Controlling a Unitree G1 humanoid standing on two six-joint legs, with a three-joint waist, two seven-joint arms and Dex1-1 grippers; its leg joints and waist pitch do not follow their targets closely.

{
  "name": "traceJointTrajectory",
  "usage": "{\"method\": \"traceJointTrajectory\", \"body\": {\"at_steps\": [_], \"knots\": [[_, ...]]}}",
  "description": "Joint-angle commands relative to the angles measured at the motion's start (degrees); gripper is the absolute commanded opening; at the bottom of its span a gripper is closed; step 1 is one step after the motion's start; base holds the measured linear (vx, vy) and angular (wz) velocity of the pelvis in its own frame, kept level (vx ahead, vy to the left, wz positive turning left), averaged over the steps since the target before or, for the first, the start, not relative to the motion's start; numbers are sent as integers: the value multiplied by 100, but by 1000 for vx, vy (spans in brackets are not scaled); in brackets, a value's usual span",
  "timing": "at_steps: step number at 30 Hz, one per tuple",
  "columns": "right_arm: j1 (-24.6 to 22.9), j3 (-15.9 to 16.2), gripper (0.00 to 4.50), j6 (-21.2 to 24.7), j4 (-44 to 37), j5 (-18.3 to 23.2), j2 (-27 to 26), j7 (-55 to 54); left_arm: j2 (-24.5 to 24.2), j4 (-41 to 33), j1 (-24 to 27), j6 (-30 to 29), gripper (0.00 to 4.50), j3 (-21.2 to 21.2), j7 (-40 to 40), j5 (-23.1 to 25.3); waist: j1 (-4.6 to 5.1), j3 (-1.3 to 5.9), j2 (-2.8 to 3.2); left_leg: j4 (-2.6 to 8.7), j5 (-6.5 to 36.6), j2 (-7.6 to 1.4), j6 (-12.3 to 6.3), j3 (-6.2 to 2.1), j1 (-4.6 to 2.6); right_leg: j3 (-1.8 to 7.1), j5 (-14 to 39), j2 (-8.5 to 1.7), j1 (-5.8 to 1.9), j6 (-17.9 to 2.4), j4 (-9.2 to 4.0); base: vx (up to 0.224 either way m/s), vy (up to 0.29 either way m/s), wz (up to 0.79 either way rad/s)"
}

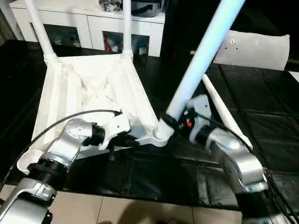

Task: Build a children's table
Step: Insert table leg to table base

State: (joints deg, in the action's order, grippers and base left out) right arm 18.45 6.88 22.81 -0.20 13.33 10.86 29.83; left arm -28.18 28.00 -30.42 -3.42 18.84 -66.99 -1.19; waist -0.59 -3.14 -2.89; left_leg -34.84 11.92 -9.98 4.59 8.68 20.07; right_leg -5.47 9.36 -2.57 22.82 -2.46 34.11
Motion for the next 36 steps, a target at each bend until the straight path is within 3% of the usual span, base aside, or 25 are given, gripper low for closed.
{"method": "traceJointTrajectory", "body": {"at_steps": [1, 5, 10, 14, 19, 20, 25, 34, 35, 36], "knots": [[115, -60, 188, -104, 79, 31, 47, 134, 109, 84, -54, 282, 0, -105, -158, -349, -17, 320, -46, 413, 902, -281, -276, -48, 2, 361, 2950, -613, -261, -214, -580, 0, 0, 0], [191, -118, 188, 44, 161, 223, 83, 333, 123, 186, -73, 318, 0, -176, -259, -367, -56, 344, -92, 417, 679, -295, -354, -30, 12, 376, 2554, -615, -290, -321, -517, 0, 0, 0], [197, -73, 188, 44, 177, 297, 91, 475, 113, 230, -91, 344, 0, -254, -321, -350, -119, 331, -87, 423, 672, -281, -355, -8, -5, 368, 2766, -611, -275, -214, -545, 0, 0, 0], [171, -59, 188, 3, 204, 279, 74, 501, 103, 261, -89, 350, 0, -284, -274, -328, -125, 330, -46, 432, 722, -284, -309, -20, 0, 362, 2817, -616, -275, -184, -553, 0, 0, 0], [106, -76, 188, 52, 110, 330, 64, 456, 125, 327, -82, 395, 0, -347, -210, -285, -122, 330, -49, 430, 814, -274, -278, -21, -12, 352, 2984, -605, -264, -134, -587, 0, 0, 0], [91, -79, 188, 61, 85, 334, 64, 455, 131, 341, -87, 410, 0, -361, -196, -276, -117, 333, -22, 433, 836, -281, -267, -26, -9, 352, 2929, -603, -267, -155, -589, 0, 0, 0], [62, -93, 188, 75, 28, 327, 51, 415, 141, 355, -93, 425, 0, -405, -179, -286, -128, 334, -7, 432, 850, -274, -263, -30, -2, 351, 2903, -612, -278, -185, -586, 0, 0, 0], [16, -94, 188, 14, 17, 131, 25, 114, 259, 120, 52, 379, 0, -714, 89, -535, -123, 327, -64, 426, 831, -264, -271, -16, 3, 346, 3074, -615, -265, -119, -604, 0, 0, 0], [14, -105, 188, 30, 2, 99, 1, 25, 285, 2, 100, 197, 44, -851, 108, -691, -123, 328, -55, 424, 832, -264, -263, -14, -2, 346, 3099, -625, -265, -114, -605, 0, 0, 0], [12, -104, 188, 22, -14, 76, -1, -9, 301, -65, 126, 115, 44, -919, 116, -780, -121, 333, -51, 424, 829, -269, -247, -16, -11, 343, 3074, -624, -260, -137, -592, 0, 0, 0]]}}
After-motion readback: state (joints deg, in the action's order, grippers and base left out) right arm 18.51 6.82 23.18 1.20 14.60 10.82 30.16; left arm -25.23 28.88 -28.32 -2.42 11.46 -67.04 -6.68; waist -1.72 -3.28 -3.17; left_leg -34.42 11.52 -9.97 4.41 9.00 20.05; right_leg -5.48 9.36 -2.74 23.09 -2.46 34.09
